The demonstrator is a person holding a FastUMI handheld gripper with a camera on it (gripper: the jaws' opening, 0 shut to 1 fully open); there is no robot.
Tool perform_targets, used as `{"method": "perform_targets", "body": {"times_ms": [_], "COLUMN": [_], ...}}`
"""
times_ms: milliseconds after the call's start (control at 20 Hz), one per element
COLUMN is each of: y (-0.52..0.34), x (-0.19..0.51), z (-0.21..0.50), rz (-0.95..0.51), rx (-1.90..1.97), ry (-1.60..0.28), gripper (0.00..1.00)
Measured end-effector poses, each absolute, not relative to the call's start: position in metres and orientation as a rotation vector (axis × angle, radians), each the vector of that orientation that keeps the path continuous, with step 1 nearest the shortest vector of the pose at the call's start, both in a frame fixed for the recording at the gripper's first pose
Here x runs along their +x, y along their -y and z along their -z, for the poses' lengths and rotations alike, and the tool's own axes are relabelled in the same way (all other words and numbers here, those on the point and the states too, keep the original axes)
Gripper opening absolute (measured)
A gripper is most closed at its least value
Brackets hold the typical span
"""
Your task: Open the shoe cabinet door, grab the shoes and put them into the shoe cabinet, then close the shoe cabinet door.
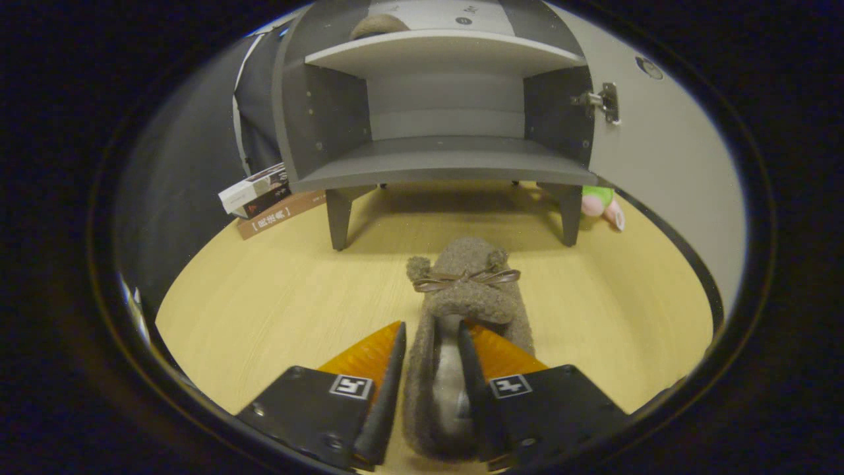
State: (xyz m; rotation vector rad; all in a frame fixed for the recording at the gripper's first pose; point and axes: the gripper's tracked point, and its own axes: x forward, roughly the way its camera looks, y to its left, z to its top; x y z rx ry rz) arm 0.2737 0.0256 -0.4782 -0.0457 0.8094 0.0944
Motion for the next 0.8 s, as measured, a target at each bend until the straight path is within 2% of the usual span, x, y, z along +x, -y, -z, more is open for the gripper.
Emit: {"method": "perform_targets", "body": {"times_ms": [100,200,450,800], "y": [-0.029,-0.029,-0.02,-0.029], "x": [0.277,0.276,0.262,0.234], "z": [0.48,0.473,0.438,0.334], "rz": [-0.125,-0.151,-0.128,-0.224], "rx": [0.013,0.03,-0.002,0.041], "ry": [-0.785,-0.762,-0.691,-0.576], "gripper": [0.18,0.11,0.1,0.1]}}
